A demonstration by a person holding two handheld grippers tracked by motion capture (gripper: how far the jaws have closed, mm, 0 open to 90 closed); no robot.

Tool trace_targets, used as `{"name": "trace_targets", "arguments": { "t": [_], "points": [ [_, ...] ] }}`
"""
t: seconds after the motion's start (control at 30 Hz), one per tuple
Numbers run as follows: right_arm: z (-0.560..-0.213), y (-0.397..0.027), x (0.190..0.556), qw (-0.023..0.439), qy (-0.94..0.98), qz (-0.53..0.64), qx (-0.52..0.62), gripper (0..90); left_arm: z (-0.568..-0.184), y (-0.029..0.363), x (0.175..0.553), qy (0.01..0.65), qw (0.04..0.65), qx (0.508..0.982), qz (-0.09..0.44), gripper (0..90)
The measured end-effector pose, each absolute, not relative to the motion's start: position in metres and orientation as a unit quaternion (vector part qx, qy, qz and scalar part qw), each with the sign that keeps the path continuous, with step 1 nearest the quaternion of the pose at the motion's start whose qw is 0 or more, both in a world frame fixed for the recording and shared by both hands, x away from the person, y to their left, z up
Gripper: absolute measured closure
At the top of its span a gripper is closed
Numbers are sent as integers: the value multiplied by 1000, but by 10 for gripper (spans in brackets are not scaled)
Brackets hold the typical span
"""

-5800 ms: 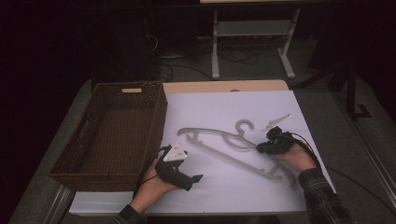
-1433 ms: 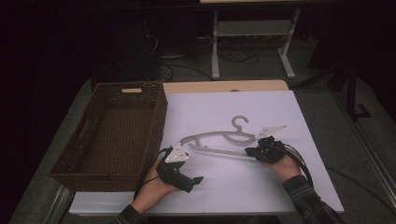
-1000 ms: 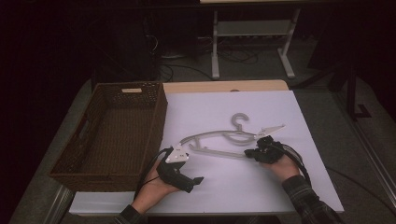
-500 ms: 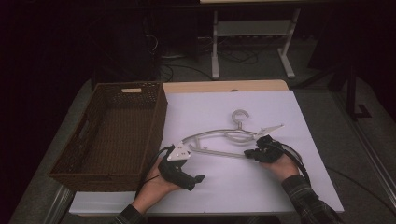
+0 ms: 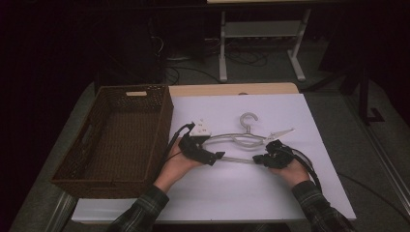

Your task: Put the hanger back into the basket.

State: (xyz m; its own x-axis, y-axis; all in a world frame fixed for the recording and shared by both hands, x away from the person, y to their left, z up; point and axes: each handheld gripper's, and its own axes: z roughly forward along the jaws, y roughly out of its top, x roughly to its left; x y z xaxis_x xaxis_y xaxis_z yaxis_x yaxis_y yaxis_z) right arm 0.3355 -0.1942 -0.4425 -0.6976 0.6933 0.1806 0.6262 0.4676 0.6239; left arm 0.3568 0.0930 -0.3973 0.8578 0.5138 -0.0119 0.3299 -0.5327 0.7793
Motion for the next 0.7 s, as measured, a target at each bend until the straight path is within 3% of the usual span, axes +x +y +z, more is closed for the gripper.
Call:
{"name": "trace_targets", "arguments": {
  "t": [0.27, 0.37, 0.7],
  "points": [
    [-444, -195, 337, 49, 856, 343, 384, 899, -414, 75, 406, 237, 373, 890, 110, 293],
    [-444, -195, 337, 49, 857, 343, 383, 899, -422, 70, 423, 239, 357, 898, 96, 384],
    [-444, -195, 337, 50, 858, 342, 381, 900, -441, 50, 440, 219, 319, 918, 87, 530]
  ]
}}
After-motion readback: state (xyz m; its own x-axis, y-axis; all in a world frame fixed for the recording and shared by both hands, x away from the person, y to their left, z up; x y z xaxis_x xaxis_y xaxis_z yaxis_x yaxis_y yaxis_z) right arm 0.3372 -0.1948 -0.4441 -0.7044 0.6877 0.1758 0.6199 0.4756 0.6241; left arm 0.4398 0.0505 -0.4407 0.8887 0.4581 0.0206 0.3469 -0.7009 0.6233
